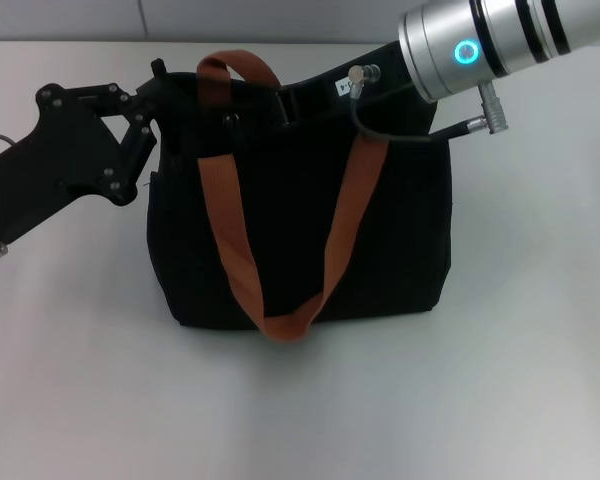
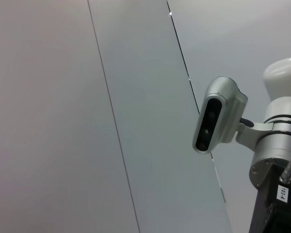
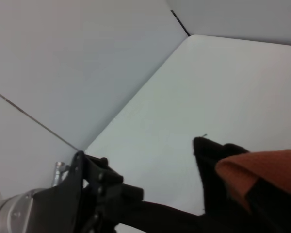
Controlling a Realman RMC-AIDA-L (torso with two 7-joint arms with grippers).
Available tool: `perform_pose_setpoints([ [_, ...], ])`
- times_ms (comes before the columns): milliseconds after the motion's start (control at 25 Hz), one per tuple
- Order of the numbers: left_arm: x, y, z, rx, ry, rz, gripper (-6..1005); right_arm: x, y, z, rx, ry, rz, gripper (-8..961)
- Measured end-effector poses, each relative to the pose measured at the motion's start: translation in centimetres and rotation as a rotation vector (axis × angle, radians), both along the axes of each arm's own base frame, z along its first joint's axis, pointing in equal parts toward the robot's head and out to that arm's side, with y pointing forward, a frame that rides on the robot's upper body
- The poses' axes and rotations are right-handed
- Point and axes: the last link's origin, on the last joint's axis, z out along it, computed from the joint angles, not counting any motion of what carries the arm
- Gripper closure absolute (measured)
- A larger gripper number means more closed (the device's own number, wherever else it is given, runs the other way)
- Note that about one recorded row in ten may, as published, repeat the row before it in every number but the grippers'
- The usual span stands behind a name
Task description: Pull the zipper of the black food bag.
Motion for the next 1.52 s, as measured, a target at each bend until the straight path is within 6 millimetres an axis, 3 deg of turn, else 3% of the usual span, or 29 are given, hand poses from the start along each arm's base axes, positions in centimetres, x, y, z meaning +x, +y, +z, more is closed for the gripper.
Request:
perform_pose_setpoints([
  [680,-0.3,0.1,0.4,0.023,-0.006,0.02,976,2.1,-0.2,2.6,0.1,-0.043,-0.051,955],
  [1520,-0.7,0.8,0.5,0.043,0.008,0.058,977,6.6,-1.2,6.3,0.204,-0.054,-0.143,955],
])
